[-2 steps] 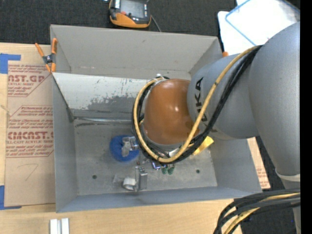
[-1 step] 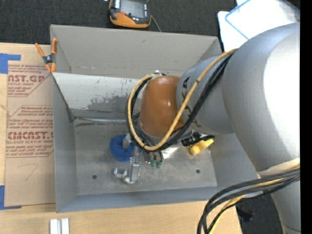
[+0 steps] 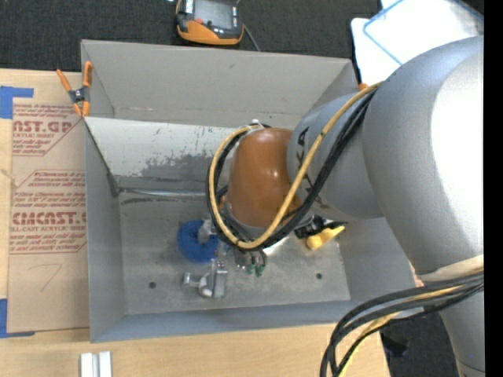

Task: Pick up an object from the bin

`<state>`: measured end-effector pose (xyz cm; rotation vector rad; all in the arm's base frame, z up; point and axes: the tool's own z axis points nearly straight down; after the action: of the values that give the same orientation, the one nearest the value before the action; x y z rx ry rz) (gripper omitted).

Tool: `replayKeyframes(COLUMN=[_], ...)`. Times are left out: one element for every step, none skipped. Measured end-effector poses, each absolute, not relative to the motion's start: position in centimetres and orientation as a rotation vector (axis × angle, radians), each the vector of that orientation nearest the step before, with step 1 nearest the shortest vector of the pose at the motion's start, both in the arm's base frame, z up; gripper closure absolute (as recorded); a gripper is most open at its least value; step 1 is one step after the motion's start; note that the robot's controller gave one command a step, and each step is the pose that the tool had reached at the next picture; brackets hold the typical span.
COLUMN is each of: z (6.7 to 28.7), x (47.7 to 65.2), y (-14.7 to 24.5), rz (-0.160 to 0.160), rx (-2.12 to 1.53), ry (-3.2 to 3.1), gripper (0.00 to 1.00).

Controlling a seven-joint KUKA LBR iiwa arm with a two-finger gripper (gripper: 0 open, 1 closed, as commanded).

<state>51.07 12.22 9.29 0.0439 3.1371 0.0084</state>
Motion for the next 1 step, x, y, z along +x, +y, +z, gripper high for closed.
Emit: replayKeyframes(z=[16.86], x=[55.65], y=[9.67], rz=[0.005], rx=[-0.83], ry=[3.025], gripper=[0.0])
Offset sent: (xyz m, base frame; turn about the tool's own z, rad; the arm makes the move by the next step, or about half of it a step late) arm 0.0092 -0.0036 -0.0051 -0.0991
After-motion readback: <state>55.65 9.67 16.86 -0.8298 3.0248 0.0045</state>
